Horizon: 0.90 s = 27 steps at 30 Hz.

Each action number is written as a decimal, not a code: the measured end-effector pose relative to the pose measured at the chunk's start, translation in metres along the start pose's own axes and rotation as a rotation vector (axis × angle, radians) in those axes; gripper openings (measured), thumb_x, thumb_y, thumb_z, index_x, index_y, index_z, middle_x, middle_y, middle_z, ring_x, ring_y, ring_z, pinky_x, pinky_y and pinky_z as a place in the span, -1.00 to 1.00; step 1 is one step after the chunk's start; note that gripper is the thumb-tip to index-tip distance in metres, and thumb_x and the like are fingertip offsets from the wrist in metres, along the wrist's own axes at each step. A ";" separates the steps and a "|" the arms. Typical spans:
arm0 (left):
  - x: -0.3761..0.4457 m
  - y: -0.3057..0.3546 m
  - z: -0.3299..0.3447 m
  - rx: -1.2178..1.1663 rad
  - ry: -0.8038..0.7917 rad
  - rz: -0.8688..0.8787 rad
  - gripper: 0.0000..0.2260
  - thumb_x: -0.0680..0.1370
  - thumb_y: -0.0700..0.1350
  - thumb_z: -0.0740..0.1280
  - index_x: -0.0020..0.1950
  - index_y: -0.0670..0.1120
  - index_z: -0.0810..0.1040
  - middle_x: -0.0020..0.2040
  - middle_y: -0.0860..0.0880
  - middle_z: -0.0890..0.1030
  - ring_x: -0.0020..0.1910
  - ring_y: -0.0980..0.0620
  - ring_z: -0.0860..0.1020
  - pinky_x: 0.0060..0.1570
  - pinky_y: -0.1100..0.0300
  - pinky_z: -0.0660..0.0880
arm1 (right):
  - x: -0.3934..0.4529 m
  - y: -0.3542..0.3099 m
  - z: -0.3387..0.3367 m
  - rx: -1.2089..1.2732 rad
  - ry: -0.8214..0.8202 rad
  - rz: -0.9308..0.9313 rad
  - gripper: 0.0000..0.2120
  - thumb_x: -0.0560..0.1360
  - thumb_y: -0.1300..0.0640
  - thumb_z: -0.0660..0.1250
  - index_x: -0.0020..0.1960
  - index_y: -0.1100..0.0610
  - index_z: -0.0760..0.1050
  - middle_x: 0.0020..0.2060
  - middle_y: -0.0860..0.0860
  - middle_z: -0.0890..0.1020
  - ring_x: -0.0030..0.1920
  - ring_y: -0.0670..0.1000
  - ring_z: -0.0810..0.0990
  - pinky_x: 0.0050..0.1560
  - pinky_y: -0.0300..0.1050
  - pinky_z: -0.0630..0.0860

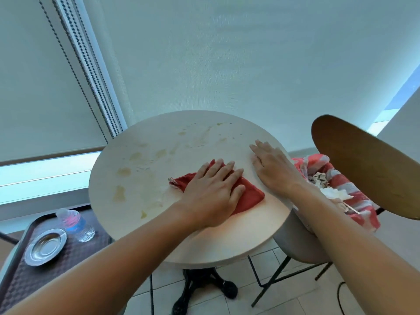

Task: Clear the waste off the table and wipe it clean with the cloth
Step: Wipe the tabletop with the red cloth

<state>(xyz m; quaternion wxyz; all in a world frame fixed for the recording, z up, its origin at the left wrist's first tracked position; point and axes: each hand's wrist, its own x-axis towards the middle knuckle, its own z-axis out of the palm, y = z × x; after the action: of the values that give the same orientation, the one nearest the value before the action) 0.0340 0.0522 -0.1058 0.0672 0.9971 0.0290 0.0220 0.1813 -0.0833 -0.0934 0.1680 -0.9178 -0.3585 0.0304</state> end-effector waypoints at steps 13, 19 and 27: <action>0.111 -0.042 0.001 0.101 -0.008 0.016 -0.49 0.67 0.18 -0.18 0.63 0.14 -0.05 0.64 0.13 -0.11 0.60 0.14 -0.20 0.56 0.05 -0.19 | 0.062 0.043 0.023 -0.206 0.003 -0.041 -0.12 0.42 -0.10 -0.48 0.59 0.21 0.12 0.59 0.20 0.14 0.59 0.22 0.07 0.54 0.19 0.02; 0.163 -0.053 -0.001 0.101 -0.019 0.082 -0.51 0.69 0.17 -0.16 0.63 0.16 -0.11 0.63 0.15 -0.17 0.58 0.16 -0.24 0.55 0.09 -0.24 | 0.056 0.044 0.019 -0.072 0.095 0.000 -0.52 0.71 0.06 -0.06 0.56 0.24 0.20 0.57 0.23 0.21 0.59 0.18 0.11 0.59 0.06 -0.01; 0.170 -0.059 -0.002 0.067 -0.055 -0.144 -0.46 0.68 0.20 -0.17 0.64 0.08 -0.09 0.64 0.08 -0.11 0.60 0.12 -0.19 0.56 0.02 -0.21 | 0.054 0.041 0.017 -0.048 0.074 -0.003 -0.46 0.67 -0.04 0.03 0.59 0.19 0.18 0.59 0.16 0.18 0.60 0.11 0.06 0.60 0.02 -0.07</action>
<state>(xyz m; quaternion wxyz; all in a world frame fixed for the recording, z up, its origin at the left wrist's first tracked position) 0.1999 0.1210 -0.1052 0.0359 0.9943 0.0996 -0.0115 0.2448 -0.0704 -0.1197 0.1592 -0.9215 -0.3539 -0.0125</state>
